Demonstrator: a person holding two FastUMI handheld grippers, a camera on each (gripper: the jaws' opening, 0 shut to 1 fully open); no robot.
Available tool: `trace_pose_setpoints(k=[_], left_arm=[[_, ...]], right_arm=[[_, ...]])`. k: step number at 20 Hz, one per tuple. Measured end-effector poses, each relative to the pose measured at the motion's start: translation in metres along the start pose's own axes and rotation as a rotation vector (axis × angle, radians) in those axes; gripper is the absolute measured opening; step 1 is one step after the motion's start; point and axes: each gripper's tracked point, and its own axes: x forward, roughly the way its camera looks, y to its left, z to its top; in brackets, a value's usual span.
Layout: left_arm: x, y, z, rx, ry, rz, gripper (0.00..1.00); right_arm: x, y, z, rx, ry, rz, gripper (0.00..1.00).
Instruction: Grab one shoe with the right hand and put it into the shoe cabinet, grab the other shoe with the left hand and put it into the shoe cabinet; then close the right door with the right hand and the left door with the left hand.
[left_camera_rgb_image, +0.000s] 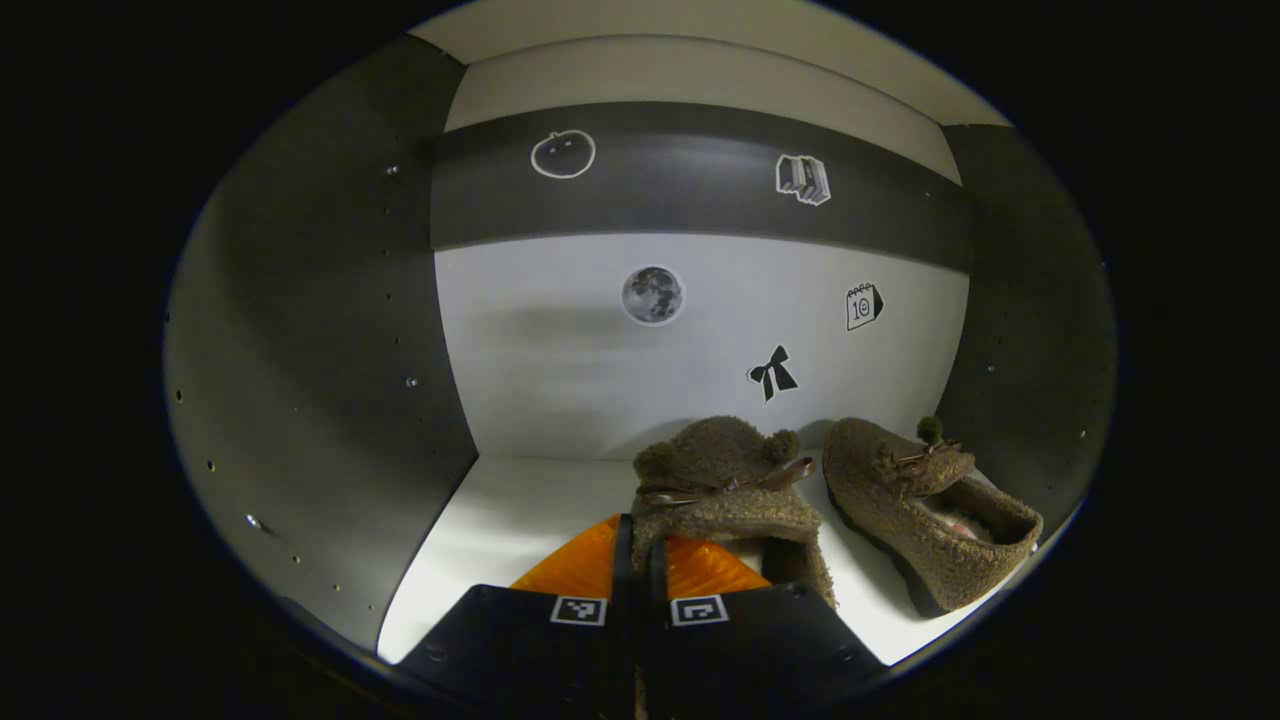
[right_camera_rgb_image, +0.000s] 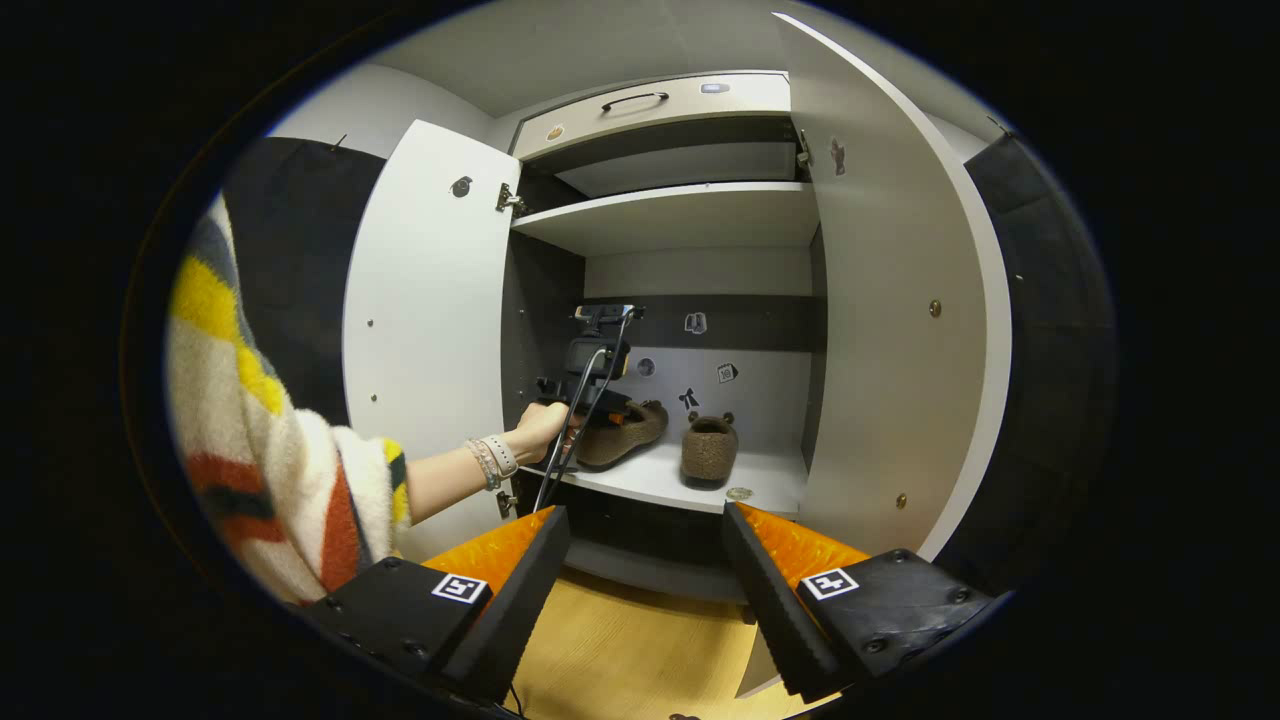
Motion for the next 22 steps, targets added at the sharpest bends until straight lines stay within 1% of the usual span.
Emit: trace_pose_setpoints(k=[1,3,4,5,6,7,9,10,11,13,15,18,19,22], left_arm=[[0.002,-0.002,0.000,-0.011,-0.004,-0.016,0.11],[0.001,-0.001,0.000,-0.003,-0.005,-0.009,0.27],[0.001,0.002,0.002,0.009,-0.012,-0.002,0.38],[-0.001,0.003,0.006,0.016,-0.021,-0.002,0.38],[-0.005,0.006,0.009,0.025,-0.029,0.012,0.45],[-0.011,0.013,0.010,0.045,-0.033,0.039,0.63],[-0.022,0.014,0.012,0.063,-0.050,0.035,0.99],[-0.031,0.012,0.013,0.060,-0.068,0.021,0.97],[-0.042,0.011,0.017,0.053,-0.100,0.015,0.97],[-0.074,0.013,0.035,0.038,-0.192,0.003,0.96],[-0.110,0.006,0.053,0.019,-0.280,-0.047,0.96],[-0.182,-0.010,0.064,0.005,-0.380,-0.140,0.96],[-0.209,-0.014,0.066,0.011,-0.417,-0.166,0.98],[-0.294,-0.020,0.059,0.046,-0.521,-0.220,0.98]], right_arm=[[0.002,-0.002,-0.001,0.007,0.002,0.000,0.98],[0.004,-0.003,-0.002,0.019,0.009,0.004,0.98],[0.005,-0.002,-0.002,0.023,0.011,0.008,0.98],[0.006,-0.002,-0.002,0.025,0.012,0.013,0.98],[0.007,-0.001,-0.001,0.026,0.011,0.018,0.98],[0.007,0.000,-0.001,0.025,0.009,0.023,0.98],[0.009,0.003,0.002,0.024,-0.002,0.036,0.98],[0.009,0.006,0.005,0.022,-0.009,0.044,0.98],[0.010,0.009,0.006,0.022,-0.013,0.053,0.98],[0.011,0.015,0.010,0.020,-0.022,0.069,0.98],[0.012,0.022,0.017,0.014,-0.038,0.075,0.98],[0.008,0.035,0.031,-0.002,-0.073,0.086,0.98],[0.005,0.038,0.037,-0.013,-0.089,0.084,0.98],[-0.007,0.036,0.054,-0.043,-0.132,0.044,0.98]])
